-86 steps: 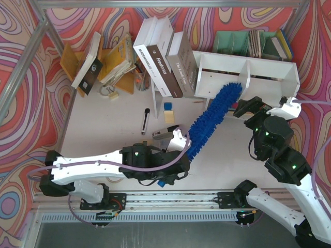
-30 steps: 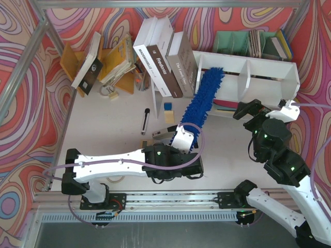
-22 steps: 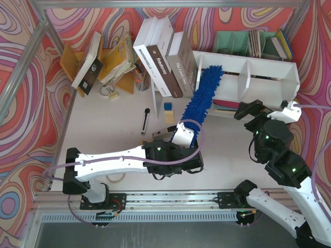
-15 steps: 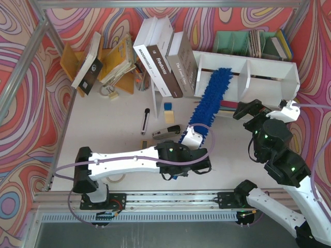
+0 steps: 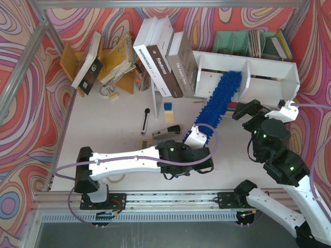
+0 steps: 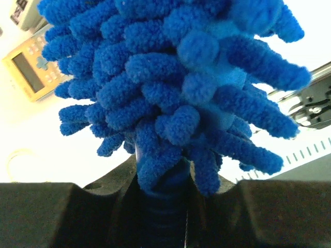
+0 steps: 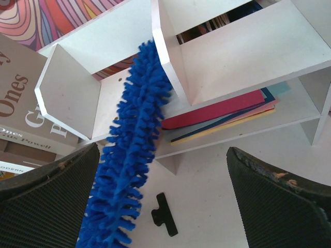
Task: Dust the bookshelf with a duster
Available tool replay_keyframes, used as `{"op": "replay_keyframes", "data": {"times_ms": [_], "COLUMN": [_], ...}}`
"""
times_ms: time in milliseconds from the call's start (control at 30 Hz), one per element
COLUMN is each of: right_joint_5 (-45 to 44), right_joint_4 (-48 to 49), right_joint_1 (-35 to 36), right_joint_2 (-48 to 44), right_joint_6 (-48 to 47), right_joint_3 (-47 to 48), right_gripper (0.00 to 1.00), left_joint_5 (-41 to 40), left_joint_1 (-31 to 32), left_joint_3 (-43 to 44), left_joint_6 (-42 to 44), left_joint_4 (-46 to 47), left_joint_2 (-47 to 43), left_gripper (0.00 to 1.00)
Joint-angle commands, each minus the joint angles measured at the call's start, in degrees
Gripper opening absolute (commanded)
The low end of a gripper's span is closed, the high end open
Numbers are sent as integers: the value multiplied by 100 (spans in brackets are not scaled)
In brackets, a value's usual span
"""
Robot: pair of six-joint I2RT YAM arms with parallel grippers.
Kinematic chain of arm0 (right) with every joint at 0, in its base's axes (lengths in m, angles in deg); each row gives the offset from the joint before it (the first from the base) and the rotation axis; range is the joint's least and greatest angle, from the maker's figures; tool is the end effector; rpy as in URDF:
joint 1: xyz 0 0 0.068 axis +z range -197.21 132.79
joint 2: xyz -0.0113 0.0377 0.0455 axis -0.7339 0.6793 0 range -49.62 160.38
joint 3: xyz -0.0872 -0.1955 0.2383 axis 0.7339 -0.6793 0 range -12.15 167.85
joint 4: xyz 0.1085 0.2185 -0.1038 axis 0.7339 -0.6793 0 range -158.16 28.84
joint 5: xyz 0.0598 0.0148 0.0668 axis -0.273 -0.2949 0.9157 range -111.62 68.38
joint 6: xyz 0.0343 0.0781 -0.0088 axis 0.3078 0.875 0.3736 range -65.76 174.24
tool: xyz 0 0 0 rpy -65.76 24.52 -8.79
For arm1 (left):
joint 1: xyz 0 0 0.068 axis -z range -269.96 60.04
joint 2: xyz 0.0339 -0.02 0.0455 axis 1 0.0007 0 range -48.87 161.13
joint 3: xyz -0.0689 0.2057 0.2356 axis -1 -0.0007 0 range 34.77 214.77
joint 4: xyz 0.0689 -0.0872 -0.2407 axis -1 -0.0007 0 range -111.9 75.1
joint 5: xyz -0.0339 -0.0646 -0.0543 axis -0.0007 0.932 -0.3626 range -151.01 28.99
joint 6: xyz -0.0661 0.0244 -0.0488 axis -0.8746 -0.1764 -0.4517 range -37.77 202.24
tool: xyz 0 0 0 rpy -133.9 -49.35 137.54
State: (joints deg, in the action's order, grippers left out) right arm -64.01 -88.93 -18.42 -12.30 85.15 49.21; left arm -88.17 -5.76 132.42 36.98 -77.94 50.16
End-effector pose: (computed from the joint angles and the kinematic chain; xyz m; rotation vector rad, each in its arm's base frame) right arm 0.1153 0.0053 0.4509 0.5821 1.5142 0.1985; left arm 0.0728 -0.3749 0.3491 0.7090 2.4196 -0.2572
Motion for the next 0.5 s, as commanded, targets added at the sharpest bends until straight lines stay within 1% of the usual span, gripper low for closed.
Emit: {"op": "replay_keyframes", "data": {"times_ms": [0,133,233,333,467], "right_joint_5": [-55,-37,-49,-50,-87], "right_joint_4": [101,97,67,66,55], "right_joint_1": [-25,-23,-23,-23,-28], "right_joint_2": [34,39,37,28,36], "right_joint_6": [12,32,42,42,-26], "right_joint_3": [-46,-46,-62,-67,-8], "right_gripper": [99,99,99,99,99], "left_joint_5": [-441,-587,-632,-545,-317], "left_joint_1": [0,-11,-30,-41,-47], "left_joint_3": [-444,-725,-754,-603,-133], "left_joint_6": [-304,-542,-567,-355,61], "left_joint_4": [-387,-567,-591,-414,-202], "left_joint_2": [-621,-906,-948,-795,-315], "left_gripper": [0,0,0,0,0]}}
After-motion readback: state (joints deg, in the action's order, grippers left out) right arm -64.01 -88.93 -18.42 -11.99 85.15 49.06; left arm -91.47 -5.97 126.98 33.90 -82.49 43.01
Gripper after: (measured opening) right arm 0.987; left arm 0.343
